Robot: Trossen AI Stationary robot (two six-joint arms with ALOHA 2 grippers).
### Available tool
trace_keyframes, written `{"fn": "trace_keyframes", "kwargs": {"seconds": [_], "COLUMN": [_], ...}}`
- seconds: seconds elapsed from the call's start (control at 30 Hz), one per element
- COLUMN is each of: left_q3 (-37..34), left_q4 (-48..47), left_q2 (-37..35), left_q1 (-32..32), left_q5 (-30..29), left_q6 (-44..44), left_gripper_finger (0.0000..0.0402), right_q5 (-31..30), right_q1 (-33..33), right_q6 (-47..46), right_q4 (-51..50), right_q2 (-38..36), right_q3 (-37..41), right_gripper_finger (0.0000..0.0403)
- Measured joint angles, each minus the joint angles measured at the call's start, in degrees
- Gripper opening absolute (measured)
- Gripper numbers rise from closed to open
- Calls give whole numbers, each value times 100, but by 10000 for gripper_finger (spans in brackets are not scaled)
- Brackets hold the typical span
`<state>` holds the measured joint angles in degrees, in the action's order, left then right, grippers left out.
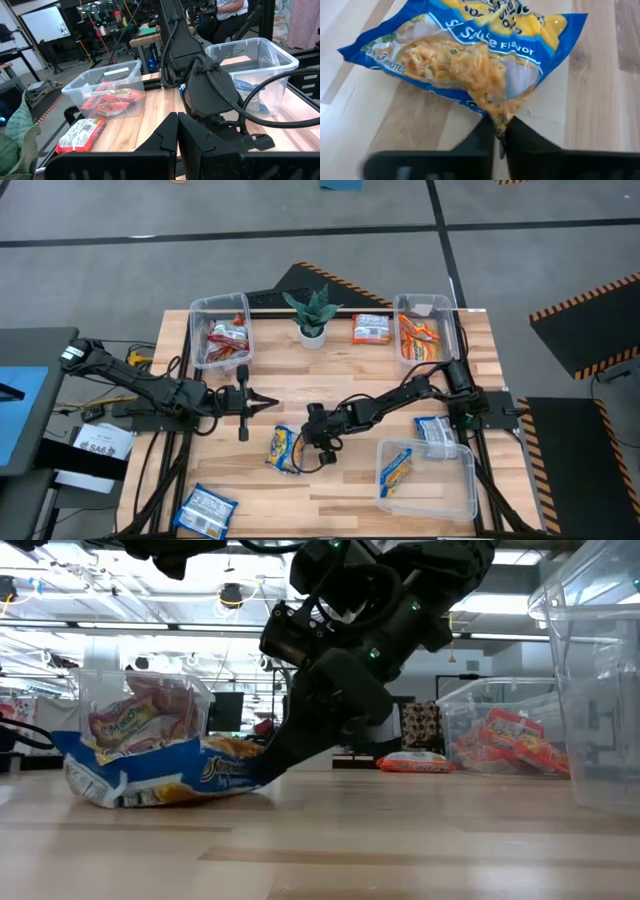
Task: Sort Maruchan noodles
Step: Put the blue noodle pack in the bottom right transparent bin
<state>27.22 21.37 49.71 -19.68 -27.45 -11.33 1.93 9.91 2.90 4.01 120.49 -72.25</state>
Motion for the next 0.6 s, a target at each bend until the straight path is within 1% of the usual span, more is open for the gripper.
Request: {"fn": "trace_keyframes", "kwargs": {"seconds": [0.07,0.1,0.23,0.37,0.47,0.6], "left_q3": [0,0,0,8,9,9], "left_q4": [2,0,6,26,-2,-86], "left_q2": [0,0,0,-76,-145,-228], "left_q1": [0,0,0,0,0,0], "left_q5": [1,1,1,-30,-38,-36], "left_q6": [0,-2,-47,-105,-97,23], "left_gripper_finger": [0,0,0,0,0,0], "right_q5": [-6,-13,-234,-344,-677,-953], "right_q1": [-2,-2,-16,-29,-24,76], "right_q6": [0,-4,-118,-107,-92,-94], "right_q4": [0,-3,-250,-951,-1605,-2457], "right_q2": [0,0,-129,-512,-977,-1762], "right_q3": [0,0,0,0,3,4], "right_gripper_finger": [26,17,15,8,8,8]}}
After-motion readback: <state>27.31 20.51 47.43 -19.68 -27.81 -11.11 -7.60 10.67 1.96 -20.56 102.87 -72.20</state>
